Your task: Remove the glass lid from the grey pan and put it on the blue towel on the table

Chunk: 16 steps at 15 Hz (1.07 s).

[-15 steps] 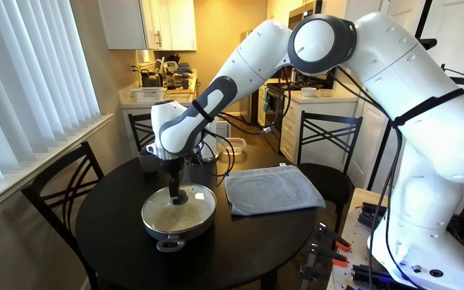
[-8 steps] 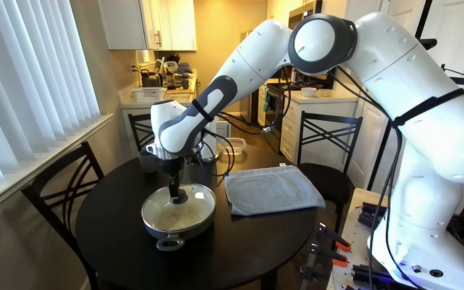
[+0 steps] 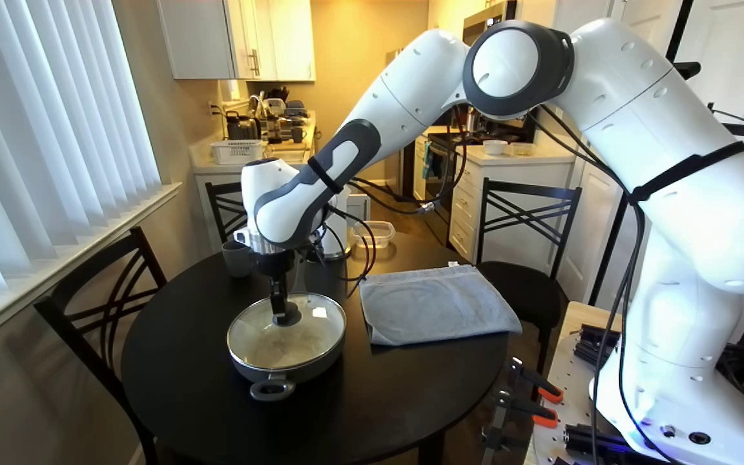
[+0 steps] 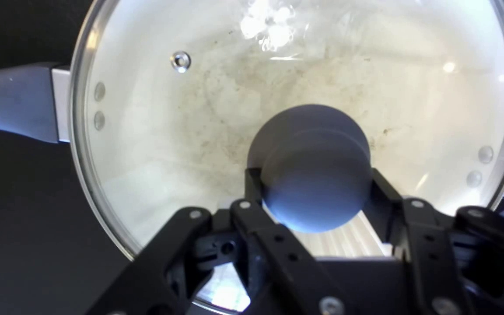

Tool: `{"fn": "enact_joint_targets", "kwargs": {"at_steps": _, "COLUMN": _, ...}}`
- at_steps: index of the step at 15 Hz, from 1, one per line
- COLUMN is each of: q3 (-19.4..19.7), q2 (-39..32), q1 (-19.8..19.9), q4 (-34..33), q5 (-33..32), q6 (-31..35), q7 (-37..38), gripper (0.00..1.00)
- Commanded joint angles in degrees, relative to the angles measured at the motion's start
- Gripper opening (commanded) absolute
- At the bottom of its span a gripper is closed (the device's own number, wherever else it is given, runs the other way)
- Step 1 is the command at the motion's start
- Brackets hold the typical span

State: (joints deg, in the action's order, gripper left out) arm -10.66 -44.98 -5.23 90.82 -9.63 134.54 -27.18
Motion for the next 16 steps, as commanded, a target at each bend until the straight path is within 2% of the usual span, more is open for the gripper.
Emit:
{"fn": "enact_joint_targets", "kwargs": {"at_steps": 1, "q3": 0.03, "q2": 2.92, "q1": 0.22, "q4": 2.71, "q5": -0.07, "q6": -0.25, "q7": 0.04, "gripper": 0.33}}
{"fn": "enact_joint_targets", "kwargs": {"at_steps": 11, "q3": 0.94, "q2": 10.18, "q1": -4.67, "q4": 9.49, "q5": -2.96, "q6": -1.26, "q7": 3.97, "gripper": 0.33}}
{"fn": "enact_joint_targets", "kwargs": {"at_steps": 16, "q3": 1.75, "q2": 13.75, "q1": -2.5, "q4": 15.13, "q5": -0.99, "q6": 0.68, "q7": 6.49, "gripper": 0.33}}
